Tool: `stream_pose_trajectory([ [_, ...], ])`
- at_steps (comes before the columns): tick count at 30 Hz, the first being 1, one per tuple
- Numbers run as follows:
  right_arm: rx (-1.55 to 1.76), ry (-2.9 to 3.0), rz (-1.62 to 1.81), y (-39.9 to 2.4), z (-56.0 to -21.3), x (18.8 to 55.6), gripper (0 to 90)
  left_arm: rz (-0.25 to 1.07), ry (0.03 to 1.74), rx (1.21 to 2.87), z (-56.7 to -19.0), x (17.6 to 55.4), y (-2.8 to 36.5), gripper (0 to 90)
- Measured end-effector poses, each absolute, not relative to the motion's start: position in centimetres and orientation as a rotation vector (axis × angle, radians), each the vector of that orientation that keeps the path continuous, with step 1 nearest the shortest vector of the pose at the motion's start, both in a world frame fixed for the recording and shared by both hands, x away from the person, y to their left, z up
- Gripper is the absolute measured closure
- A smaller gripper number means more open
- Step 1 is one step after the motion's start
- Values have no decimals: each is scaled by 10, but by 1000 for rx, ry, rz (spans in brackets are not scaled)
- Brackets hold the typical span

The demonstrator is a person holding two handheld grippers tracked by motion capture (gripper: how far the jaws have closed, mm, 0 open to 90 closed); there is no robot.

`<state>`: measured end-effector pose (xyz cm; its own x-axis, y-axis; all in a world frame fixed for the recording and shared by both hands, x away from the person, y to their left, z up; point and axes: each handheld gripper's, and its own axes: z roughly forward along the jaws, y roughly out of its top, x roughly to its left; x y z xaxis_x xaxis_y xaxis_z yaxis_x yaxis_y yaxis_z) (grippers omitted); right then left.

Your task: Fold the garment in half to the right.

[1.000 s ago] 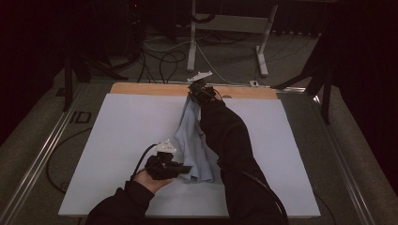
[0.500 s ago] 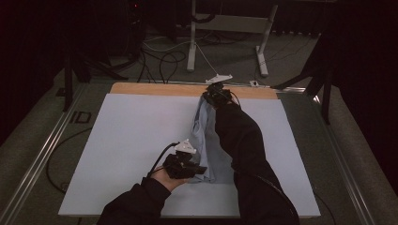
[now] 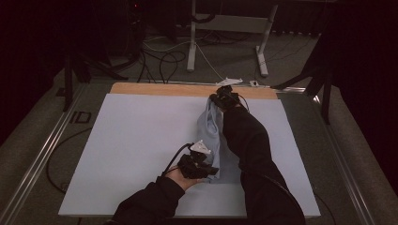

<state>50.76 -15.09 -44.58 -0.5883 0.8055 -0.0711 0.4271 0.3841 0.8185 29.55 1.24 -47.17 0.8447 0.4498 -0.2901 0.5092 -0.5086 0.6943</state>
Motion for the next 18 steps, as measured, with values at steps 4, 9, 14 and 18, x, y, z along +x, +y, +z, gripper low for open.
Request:
stream_pose_trajectory([
  [4, 1068, 2192, 1090, -153, -451, 510, 875, -89, 712, 2179, -476, 298, 6, 861],
  [9, 1082, 2201, 1101, -156, -463, 516, 875, -76, 728, 2177, -480, 299, -4, 860],
  [14, 1095, 2212, 1106, -161, -475, 521, 874, -70, 747, 2174, -484, 302, -14, 860],
  [18, 1096, 2222, 1107, -163, -481, 524, 873, -68, 757, 2176, -487, 303, -19, 860],
])
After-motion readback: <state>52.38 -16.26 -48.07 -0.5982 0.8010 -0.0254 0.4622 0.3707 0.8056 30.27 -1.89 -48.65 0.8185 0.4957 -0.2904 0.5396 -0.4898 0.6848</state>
